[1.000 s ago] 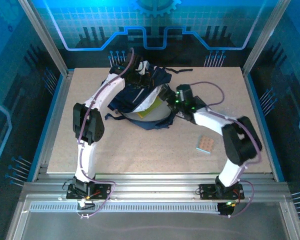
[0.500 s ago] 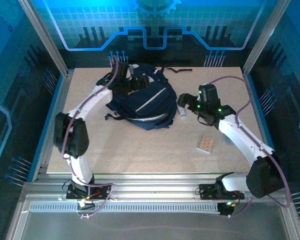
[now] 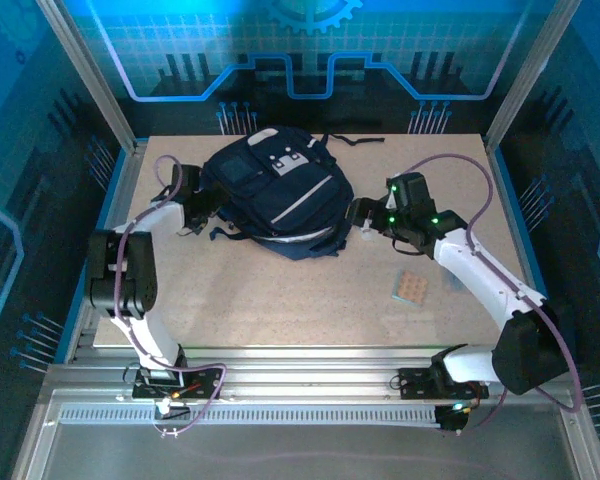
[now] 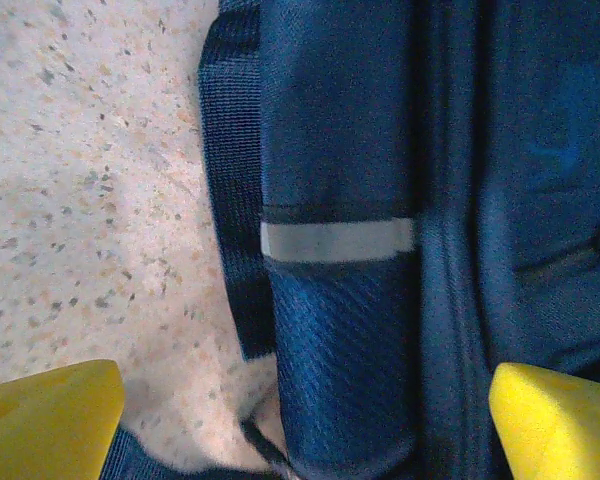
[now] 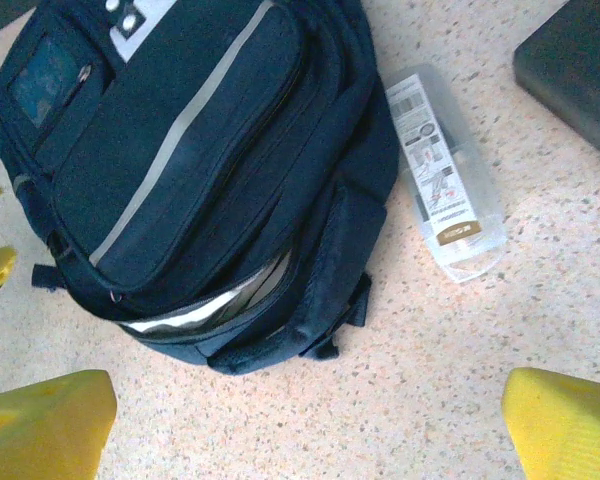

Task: Pack books, pencil case, and school supplies into a backpack

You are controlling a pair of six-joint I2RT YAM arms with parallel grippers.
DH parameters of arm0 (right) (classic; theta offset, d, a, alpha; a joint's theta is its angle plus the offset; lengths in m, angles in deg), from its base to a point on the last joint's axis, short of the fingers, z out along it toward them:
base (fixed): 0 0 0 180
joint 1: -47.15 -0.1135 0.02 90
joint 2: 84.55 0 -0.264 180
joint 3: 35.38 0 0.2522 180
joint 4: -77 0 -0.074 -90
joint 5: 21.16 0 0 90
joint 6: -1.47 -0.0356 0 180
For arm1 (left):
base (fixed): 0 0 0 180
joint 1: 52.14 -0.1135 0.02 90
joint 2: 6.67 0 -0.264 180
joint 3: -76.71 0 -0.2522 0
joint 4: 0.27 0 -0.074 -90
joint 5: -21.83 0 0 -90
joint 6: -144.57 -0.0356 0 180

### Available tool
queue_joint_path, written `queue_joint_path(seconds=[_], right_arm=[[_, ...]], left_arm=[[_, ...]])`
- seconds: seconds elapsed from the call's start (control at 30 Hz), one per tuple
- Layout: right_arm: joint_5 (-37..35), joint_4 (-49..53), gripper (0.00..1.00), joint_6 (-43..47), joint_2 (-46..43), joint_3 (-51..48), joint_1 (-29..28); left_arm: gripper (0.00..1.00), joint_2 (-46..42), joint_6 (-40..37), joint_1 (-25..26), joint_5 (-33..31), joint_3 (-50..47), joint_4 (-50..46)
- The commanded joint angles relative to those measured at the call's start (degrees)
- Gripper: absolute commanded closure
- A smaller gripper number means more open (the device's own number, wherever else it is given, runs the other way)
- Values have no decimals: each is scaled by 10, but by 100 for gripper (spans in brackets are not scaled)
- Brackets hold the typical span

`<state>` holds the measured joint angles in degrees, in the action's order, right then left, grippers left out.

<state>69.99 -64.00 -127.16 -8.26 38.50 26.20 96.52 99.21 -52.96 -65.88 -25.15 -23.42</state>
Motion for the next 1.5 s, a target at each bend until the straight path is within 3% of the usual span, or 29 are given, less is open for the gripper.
queue_joint_path(seconds=[0.0, 0.03, 0.1, 0.27, 0.3, 0.5, 0.63, 0.93, 1.03, 1.2, 1.33, 1.47], right_arm=[[9, 13, 0, 22, 7, 24, -17], [9, 15, 0, 24, 6, 26, -22], [8, 17, 0, 28, 4, 29, -36], [17, -19, 1, 4, 9, 7, -92], [27, -35, 2, -5, 17, -2, -100], [63, -144, 5, -80, 115, -44, -119], [77, -206, 9, -93, 198, -23, -117], [57, -229, 20, -39, 293, 107, -104], [45, -187, 20, -12, 275, 126, -100], [39, -116, 17, 39, 158, 69, -110], [44, -57, 15, 72, 59, 26, -142], [69, -63, 15, 70, 32, 8, -198]], left_arm=[[12, 53, 38, 1, -6, 26, 52], [17, 67, 46, 1, -5, 34, 61], [36, 94, 59, 1, 2, 47, 84], [93, 101, 87, 3, 23, 20, 148], [100, 90, 93, 4, 24, 2, 164], [100, -44, 164, 10, 30, -154, 257], [100, -134, 184, 24, 38, -219, 251], [100, -329, 230, 137, -46, -315, 189], [100, -346, 251, 165, -71, -323, 199], [100, -325, 276, 196, -99, -316, 238], [100, -293, 286, 212, -102, -295, 265], [100, -280, 291, 227, -107, -275, 275]])
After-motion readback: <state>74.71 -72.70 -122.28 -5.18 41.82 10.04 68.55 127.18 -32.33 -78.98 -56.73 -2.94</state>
